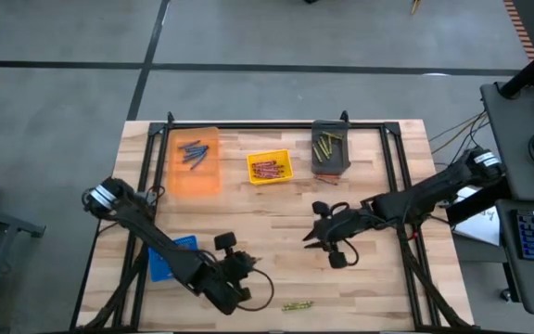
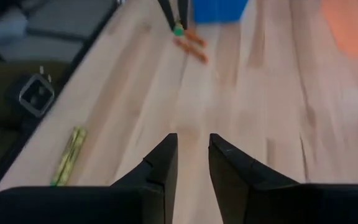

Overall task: Sort crayons
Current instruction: Put the green crayon into the black bin

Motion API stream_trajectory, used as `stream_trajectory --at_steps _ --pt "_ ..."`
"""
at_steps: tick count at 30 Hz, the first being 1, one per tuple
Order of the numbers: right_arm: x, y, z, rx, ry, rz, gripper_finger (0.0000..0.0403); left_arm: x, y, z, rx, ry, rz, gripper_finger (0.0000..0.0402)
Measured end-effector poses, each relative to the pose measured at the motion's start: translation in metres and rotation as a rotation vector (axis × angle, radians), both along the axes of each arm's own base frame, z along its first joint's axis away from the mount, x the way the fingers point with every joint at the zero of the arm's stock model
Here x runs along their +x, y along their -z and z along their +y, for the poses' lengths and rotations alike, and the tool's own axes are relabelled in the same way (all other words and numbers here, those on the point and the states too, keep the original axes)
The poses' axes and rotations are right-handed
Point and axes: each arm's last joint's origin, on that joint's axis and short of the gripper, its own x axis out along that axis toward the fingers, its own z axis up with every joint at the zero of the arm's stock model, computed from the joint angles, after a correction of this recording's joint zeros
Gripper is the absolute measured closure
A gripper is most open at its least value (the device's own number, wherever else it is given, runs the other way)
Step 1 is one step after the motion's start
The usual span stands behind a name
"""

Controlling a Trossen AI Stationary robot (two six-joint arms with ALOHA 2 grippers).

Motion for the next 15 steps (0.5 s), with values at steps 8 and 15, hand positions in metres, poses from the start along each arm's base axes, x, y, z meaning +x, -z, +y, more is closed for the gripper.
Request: stream_trajectory --at_steps 8,15 --pt "0.015 0.036 0.005 0.018 -0.047 -0.355 0.0316 0.024 -0.036 -0.006 0.149 0.198 -0.266 0.0401" --pt "0.036 0.046 0.013 -0.044 -0.092 -0.497 0.0312 0.035 -0.054 -0.008 0.275 0.3 -0.406 0.0401"
